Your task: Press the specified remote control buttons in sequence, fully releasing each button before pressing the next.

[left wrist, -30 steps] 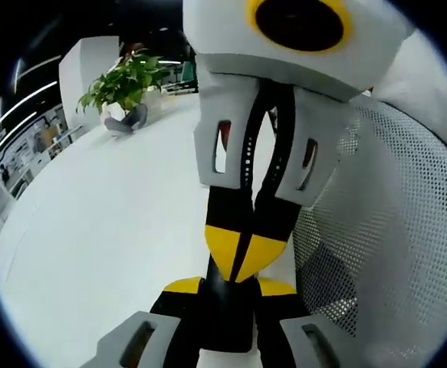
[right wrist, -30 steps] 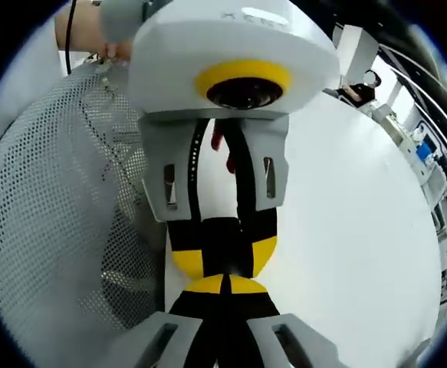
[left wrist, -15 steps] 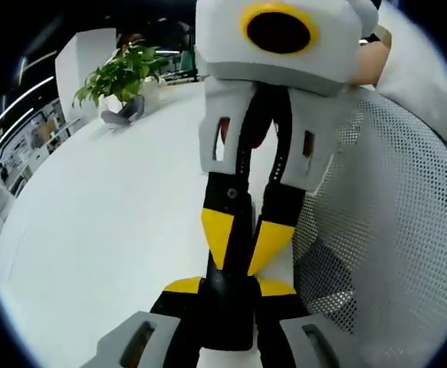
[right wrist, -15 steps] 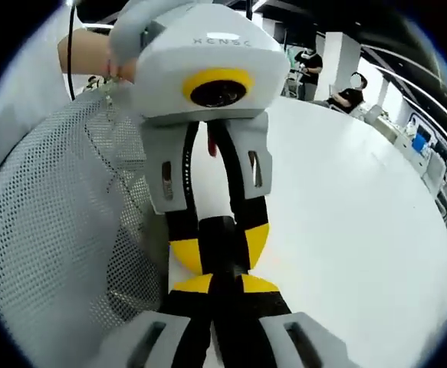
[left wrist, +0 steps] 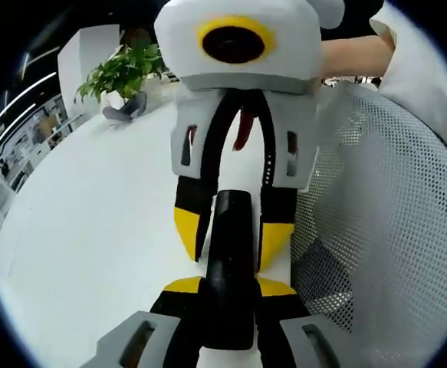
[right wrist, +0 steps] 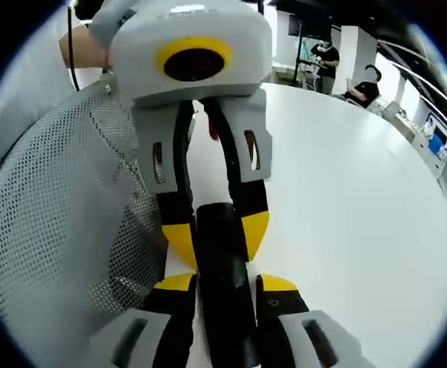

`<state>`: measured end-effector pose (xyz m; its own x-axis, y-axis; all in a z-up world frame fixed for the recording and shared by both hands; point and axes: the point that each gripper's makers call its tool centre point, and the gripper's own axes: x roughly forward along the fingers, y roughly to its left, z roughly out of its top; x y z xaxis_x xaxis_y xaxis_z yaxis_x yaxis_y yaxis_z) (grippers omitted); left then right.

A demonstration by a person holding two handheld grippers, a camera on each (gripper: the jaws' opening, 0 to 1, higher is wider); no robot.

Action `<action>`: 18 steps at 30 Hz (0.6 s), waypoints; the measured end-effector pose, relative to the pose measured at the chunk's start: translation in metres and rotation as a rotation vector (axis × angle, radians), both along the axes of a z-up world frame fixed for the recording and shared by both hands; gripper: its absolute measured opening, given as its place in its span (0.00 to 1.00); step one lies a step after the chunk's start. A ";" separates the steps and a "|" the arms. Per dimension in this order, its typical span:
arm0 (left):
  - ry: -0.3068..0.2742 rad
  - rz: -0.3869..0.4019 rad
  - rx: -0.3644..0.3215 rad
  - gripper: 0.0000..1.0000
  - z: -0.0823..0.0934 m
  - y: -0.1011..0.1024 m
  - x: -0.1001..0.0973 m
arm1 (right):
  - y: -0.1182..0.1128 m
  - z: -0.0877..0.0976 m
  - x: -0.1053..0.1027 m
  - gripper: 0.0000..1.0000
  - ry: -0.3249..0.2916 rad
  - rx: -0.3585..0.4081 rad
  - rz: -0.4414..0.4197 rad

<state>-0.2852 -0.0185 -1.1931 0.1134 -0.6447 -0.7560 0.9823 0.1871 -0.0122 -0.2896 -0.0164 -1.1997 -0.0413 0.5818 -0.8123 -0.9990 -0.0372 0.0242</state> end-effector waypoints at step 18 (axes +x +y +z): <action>0.021 0.223 -0.029 0.34 0.015 0.015 0.013 | -0.001 0.004 0.001 0.20 0.029 0.041 -0.079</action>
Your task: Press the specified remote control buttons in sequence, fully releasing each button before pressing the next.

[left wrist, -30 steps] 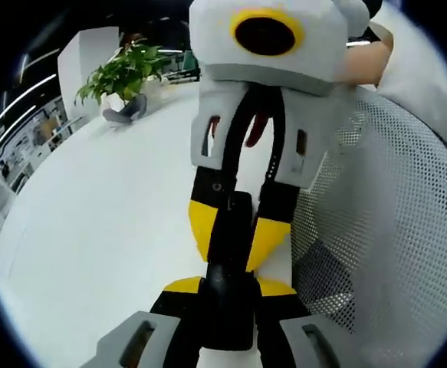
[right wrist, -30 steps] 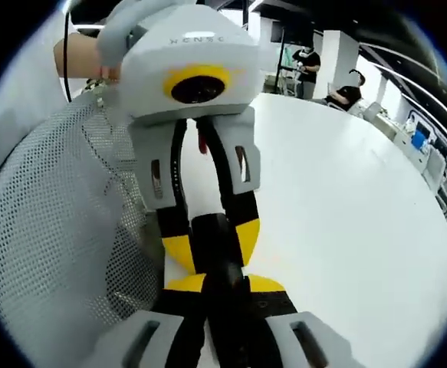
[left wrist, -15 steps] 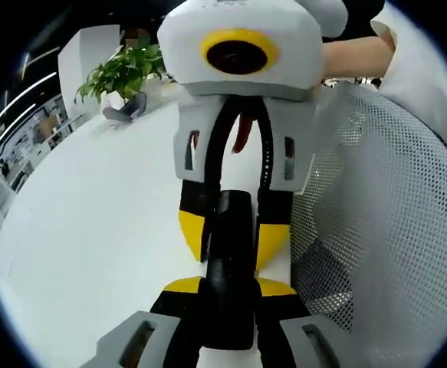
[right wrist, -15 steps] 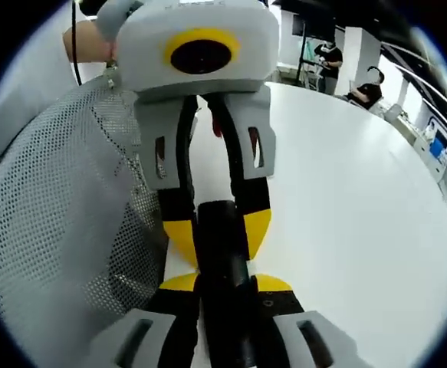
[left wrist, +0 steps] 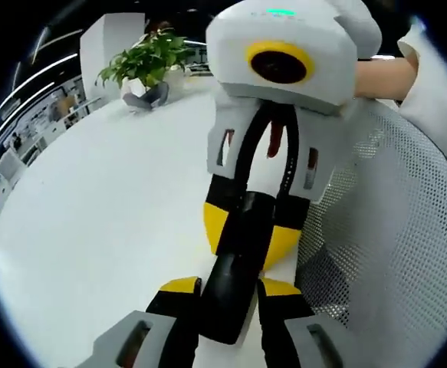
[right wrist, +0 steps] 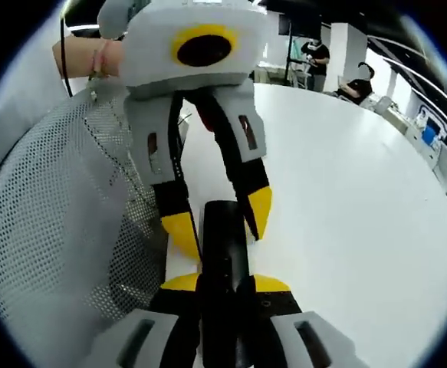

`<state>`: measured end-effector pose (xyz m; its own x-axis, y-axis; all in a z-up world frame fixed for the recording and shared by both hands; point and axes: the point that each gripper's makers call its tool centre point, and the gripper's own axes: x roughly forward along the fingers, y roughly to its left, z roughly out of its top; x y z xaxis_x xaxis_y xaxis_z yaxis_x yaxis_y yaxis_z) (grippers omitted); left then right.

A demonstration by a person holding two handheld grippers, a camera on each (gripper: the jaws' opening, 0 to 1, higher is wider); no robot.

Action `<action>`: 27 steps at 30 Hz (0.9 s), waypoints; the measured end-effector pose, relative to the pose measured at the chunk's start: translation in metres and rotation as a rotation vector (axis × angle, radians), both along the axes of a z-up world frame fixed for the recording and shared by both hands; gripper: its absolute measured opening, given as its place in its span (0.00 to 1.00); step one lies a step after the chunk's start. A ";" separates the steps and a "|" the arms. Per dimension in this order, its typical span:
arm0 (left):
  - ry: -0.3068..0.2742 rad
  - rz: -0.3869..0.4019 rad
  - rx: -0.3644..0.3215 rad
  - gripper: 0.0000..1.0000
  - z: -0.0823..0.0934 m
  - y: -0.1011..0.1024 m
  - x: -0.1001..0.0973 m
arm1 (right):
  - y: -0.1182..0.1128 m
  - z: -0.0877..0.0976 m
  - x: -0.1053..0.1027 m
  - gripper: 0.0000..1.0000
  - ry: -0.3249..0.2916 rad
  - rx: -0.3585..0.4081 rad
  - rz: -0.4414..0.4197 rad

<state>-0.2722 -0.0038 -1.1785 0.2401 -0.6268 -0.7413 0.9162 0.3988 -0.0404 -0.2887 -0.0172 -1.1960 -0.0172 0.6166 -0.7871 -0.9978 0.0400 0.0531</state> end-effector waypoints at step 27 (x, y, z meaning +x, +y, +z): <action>-0.739 0.896 -0.426 1.00 0.191 0.186 0.014 | 0.000 0.001 -0.003 0.21 0.017 -0.014 0.008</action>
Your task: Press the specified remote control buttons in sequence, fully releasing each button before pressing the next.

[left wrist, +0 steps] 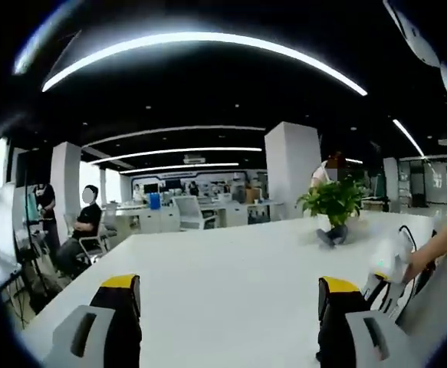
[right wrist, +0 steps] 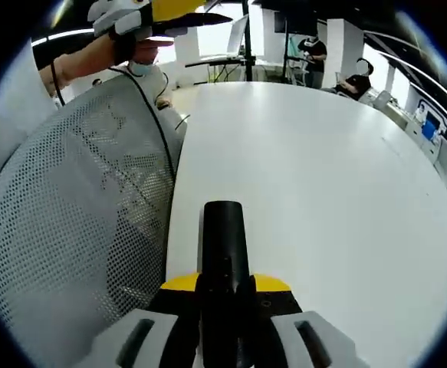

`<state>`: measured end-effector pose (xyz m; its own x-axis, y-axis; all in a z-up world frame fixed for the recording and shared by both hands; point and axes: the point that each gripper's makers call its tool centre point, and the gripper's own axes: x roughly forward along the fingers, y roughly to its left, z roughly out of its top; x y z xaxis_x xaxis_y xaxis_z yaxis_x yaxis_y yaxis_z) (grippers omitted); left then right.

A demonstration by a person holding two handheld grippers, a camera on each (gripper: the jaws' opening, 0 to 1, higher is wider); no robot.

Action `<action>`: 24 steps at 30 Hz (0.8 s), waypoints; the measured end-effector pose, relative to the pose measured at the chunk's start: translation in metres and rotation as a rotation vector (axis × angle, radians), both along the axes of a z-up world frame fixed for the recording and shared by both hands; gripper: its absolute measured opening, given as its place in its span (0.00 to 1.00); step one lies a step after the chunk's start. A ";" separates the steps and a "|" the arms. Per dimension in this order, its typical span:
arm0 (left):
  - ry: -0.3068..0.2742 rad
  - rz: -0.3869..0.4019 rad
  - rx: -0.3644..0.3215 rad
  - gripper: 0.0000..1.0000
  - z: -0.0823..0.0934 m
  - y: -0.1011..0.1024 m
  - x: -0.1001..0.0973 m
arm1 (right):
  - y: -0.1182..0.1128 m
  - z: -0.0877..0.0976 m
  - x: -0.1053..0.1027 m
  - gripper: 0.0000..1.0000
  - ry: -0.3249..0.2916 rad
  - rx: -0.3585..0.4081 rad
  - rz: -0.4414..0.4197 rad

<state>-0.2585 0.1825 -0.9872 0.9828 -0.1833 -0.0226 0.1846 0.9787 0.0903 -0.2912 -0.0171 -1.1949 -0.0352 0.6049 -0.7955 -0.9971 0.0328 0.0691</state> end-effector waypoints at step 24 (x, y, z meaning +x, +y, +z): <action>0.017 0.066 -0.118 1.00 -0.039 0.007 0.016 | -0.033 -0.003 0.045 0.21 -0.053 -0.133 0.025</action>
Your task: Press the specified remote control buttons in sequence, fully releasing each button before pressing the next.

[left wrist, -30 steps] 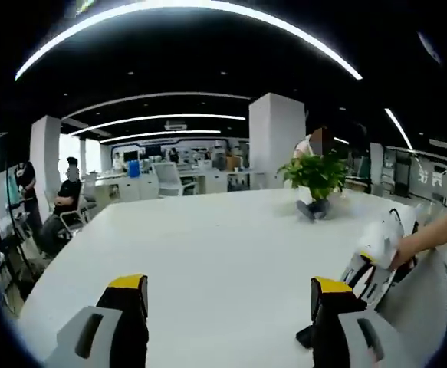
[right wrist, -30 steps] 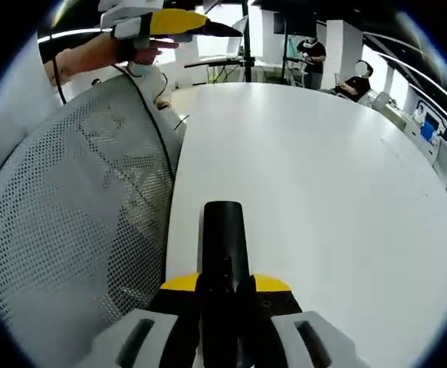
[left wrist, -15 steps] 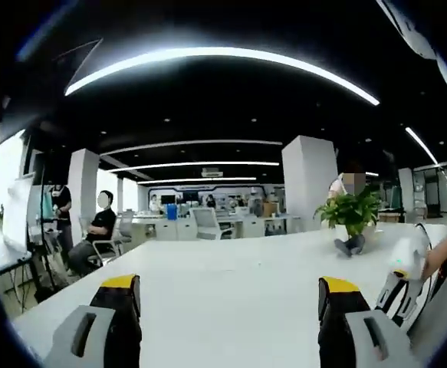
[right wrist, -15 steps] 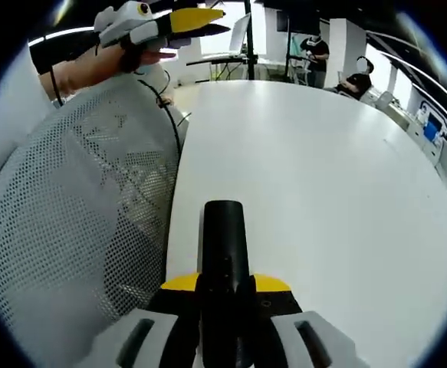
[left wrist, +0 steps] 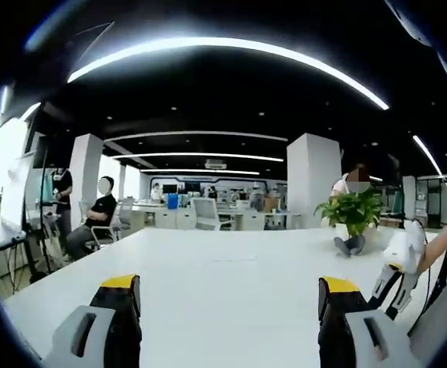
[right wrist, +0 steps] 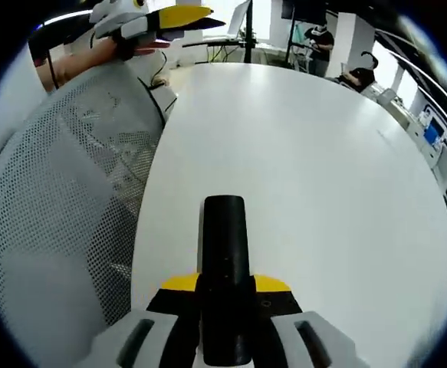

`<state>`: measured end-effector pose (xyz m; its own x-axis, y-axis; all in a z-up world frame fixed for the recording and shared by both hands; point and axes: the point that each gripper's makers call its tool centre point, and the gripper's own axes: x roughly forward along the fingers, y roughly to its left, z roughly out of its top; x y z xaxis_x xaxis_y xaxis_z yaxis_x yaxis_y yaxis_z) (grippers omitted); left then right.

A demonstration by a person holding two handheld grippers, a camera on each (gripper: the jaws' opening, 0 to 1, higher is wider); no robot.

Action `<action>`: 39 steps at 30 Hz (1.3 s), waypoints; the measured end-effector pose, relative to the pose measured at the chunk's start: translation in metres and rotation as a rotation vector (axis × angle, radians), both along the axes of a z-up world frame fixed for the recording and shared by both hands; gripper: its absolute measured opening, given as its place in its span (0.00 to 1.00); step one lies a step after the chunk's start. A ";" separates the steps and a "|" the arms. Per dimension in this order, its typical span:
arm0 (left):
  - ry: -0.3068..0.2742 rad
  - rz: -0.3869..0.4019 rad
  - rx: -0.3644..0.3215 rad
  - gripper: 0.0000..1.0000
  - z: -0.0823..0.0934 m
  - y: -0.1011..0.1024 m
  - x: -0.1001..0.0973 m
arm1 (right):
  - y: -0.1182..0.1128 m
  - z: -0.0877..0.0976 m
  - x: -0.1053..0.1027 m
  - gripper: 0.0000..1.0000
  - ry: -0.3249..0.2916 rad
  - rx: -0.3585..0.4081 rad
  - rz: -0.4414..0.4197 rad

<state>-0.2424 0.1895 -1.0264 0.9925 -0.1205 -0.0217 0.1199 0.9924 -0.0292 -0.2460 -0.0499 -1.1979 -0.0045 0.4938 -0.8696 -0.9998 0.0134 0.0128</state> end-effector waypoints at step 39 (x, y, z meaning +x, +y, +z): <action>0.074 -0.016 -0.007 0.99 -0.014 -0.002 0.001 | 0.006 0.000 0.136 0.21 0.007 0.002 -0.019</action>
